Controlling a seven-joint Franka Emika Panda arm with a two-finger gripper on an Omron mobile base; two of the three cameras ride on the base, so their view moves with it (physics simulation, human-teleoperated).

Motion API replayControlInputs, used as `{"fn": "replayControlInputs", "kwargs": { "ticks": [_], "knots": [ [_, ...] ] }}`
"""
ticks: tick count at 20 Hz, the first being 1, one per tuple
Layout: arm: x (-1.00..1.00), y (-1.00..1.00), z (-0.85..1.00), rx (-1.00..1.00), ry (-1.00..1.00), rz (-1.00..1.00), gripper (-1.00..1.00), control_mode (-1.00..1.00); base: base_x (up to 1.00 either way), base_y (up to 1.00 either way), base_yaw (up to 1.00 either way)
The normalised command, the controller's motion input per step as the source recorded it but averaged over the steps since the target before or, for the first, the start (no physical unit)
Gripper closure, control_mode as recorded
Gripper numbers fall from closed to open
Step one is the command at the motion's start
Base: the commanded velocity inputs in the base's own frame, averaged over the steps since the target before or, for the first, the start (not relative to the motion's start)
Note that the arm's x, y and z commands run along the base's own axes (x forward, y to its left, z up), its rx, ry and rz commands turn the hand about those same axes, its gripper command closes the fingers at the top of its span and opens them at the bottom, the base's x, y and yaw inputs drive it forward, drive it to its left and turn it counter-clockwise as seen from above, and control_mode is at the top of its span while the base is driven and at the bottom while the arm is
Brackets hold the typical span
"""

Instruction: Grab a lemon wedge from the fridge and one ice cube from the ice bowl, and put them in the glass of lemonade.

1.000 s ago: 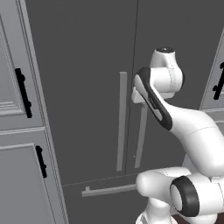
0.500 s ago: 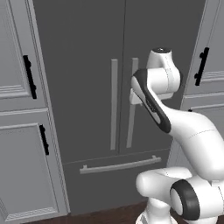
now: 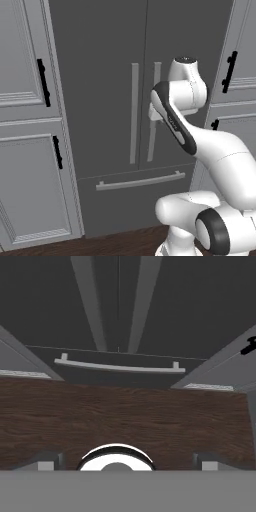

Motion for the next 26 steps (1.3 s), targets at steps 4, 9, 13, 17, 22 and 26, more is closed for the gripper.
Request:
{"fn": "replayControlInputs", "kwargs": {
  "ticks": [4,9,13,17,22,26],
  "knots": [
    [0.0,0.0,0.0,0.0,0.0,0.0,-1.0,1.0,-0.09,0.0,0.0],
    [-0.01,0.0,0.0,0.0,0.0,0.0,-1.0,-1.0,-0.2,0.0,0.0],
    [-0.11,0.0,0.0,0.0,-0.08,0.0,-1.0,-1.0,0.0,0.0,0.0],
    [0.48,-0.49,-0.08,0.04,-0.27,0.02,-1.0,-1.0,0.0,0.0,0.0],
    [0.96,-0.09,-0.18,0.0,-0.25,0.02,-1.0,-1.0,0.0,0.0,0.0],
    [0.98,0.03,-0.16,0.0,-0.15,0.0,-1.0,-1.0,0.0,0.0,0.0]
  ]
}}
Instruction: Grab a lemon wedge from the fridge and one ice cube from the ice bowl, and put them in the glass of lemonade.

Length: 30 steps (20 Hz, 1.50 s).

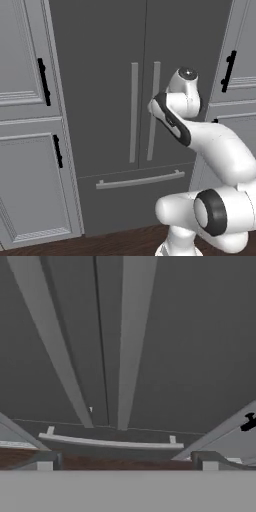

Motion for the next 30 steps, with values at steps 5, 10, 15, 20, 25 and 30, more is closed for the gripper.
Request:
{"fn": "replayControlInputs", "kwargs": {
  "ticks": [5,10,15,20,25,30],
  "knots": [
    [0.89,0.0,-0.23,0.01,-0.08,0.0,-1.0,-1.0,0.0,0.0,0.0],
    [0.77,0.0,-0.12,0.02,-0.05,0.0,-1.0,-1.0,0.0,0.0,0.0],
    [0.69,0.0,-0.06,0.0,0.0,0.0,-1.0,-1.0,0.0,0.0,0.0],
    [0.62,0.0,-0.11,0.0,-0.05,0.0,-1.0,-1.0,0.0,0.0,0.0],
    [0.57,0.0,-0.2,0.0,-0.12,0.0,-1.0,-1.0,0.0,0.0,0.0],
    [0.45,0.0,-0.22,0.0,-0.15,0.01,-1.0,-1.0,0.0,0.0,0.0]
  ]
}}
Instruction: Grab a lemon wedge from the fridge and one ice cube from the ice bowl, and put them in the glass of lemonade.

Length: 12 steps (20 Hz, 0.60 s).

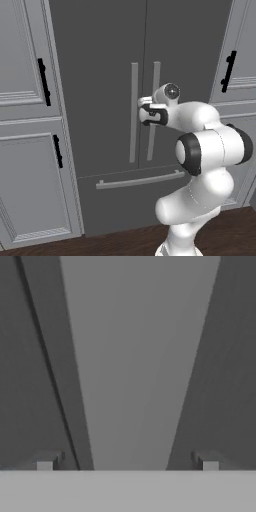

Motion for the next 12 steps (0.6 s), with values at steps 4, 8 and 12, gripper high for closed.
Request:
{"fn": "replayControlInputs", "kwargs": {
  "ticks": [4,8,12],
  "knots": [
    [0.2,0.0,-0.02,0.0,-0.04,0.0,1.0,-1.0,0.0,0.0,0.0],
    [0.0,0.0,0.0,0.0,0.0,0.0,1.0,-1.0,0.0,0.0,0.0],
    [-0.19,-0.4,0.0,0.0,-0.02,-0.05,1.0,-1.0,0.0,0.0,0.0]
  ]
}}
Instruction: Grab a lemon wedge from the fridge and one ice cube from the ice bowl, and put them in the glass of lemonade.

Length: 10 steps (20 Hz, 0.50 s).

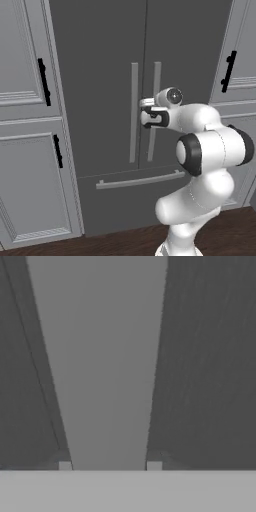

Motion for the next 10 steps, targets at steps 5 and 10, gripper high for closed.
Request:
{"fn": "replayControlInputs", "kwargs": {
  "ticks": [5,10],
  "knots": [
    [-0.77,-0.98,0.24,0.0,-0.07,-0.23,1.0,-1.0,0.0,0.0,0.0],
    [-0.98,-1.0,0.47,0.0,-0.09,-0.29,1.0,-1.0,0.0,0.0,0.0]
  ]
}}
